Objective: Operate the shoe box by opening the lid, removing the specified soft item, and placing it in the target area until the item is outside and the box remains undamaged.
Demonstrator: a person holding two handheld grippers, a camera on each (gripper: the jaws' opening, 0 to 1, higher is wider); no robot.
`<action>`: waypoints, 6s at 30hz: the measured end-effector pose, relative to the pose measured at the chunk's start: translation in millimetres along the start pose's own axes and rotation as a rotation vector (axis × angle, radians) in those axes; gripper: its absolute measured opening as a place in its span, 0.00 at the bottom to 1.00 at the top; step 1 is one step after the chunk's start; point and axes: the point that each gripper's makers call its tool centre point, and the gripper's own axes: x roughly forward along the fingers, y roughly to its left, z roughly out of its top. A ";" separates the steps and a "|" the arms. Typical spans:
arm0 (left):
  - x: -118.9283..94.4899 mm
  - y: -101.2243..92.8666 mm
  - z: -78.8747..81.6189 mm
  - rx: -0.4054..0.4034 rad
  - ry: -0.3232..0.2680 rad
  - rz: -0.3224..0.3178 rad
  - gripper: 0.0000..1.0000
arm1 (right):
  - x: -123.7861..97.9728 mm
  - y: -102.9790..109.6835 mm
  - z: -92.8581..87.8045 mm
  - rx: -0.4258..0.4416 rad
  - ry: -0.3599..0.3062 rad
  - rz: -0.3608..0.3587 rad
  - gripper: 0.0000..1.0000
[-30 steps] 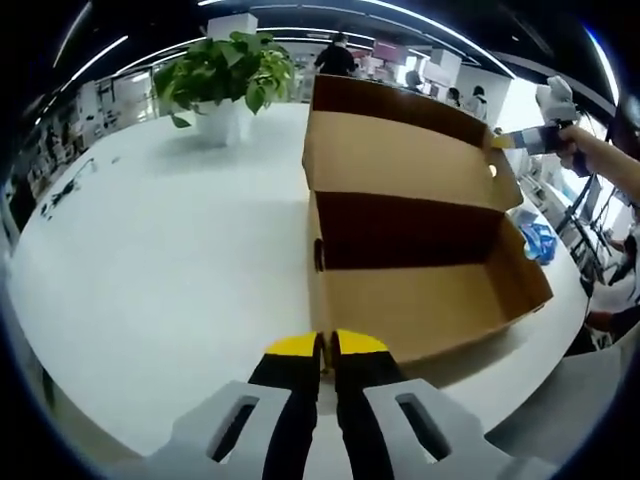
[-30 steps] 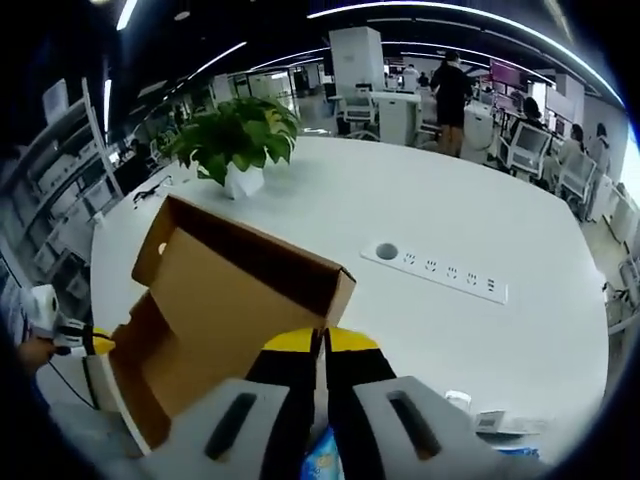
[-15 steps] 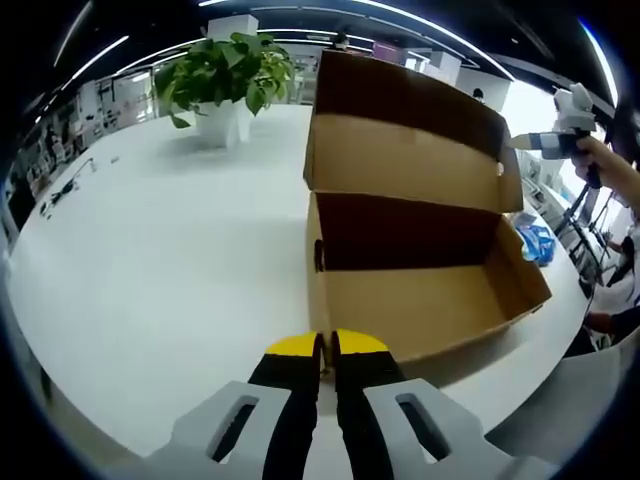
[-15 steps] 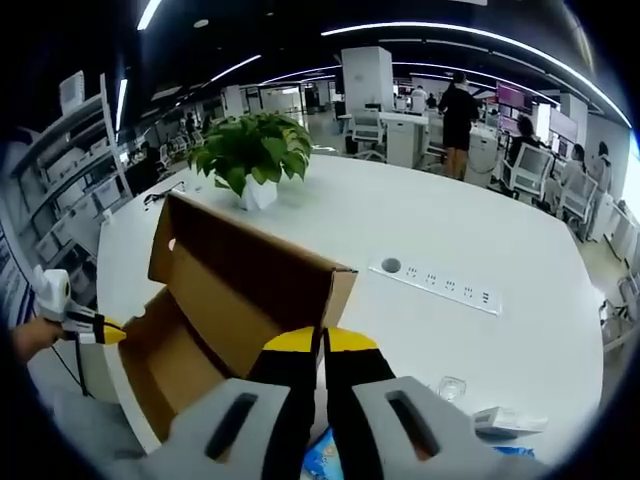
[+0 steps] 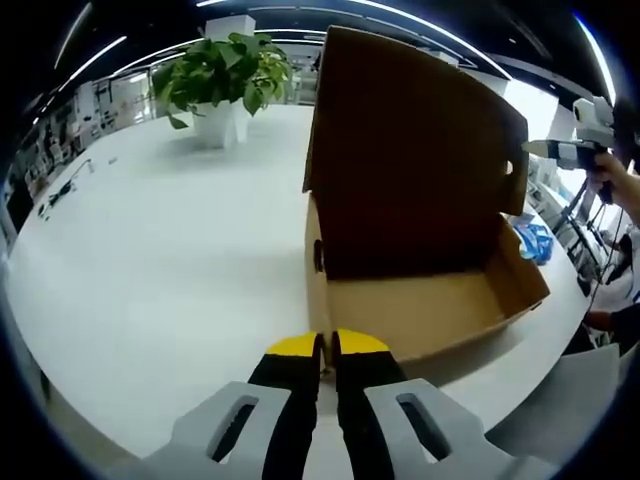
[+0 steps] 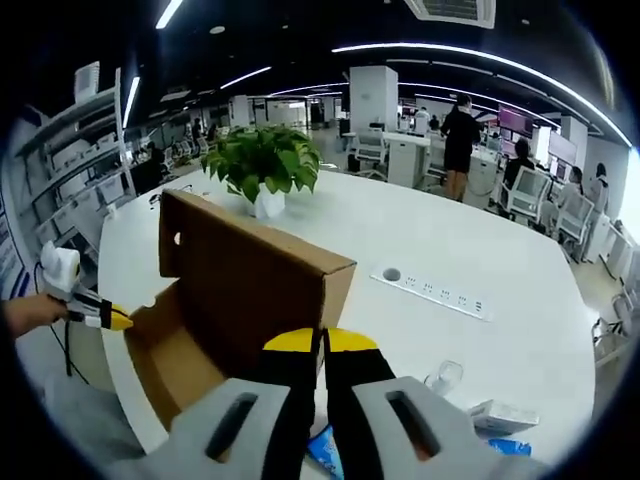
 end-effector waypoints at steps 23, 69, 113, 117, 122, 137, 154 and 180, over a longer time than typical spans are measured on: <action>-0.4 0.7 1.8 0.008 -0.042 -0.021 0.03 | -35.8 32.3 -26.6 0.013 -0.083 -0.062 0.01; -42.8 -18.5 61.9 0.183 -0.230 -0.031 0.24 | -60.7 71.8 -95.9 0.030 -0.042 0.013 0.05; -18.4 -27.7 -11.0 0.285 -0.046 -0.109 0.32 | -54.4 105.7 -165.8 -0.057 0.125 0.156 0.17; -14.4 -28.8 -17.8 0.283 -0.029 -0.113 0.33 | -51.9 106.4 -172.8 -0.063 0.145 0.163 0.18; -8.4 -29.3 -24.4 0.295 -0.008 -0.118 0.36 | -46.6 106.7 -181.2 -0.055 0.165 0.166 0.18; -18.9 -28.0 -22.0 0.294 -0.004 -0.128 0.39 | -53.9 104.9 -175.6 -0.045 0.155 0.171 0.20; -6.6 -33.0 -26.3 0.356 0.022 -0.128 0.41 | -43.7 107.1 -177.2 -0.034 0.170 0.156 0.20; 28.8 -25.8 4.1 0.309 0.031 -0.102 0.40 | -7.7 77.3 -158.8 -0.030 0.182 0.130 0.21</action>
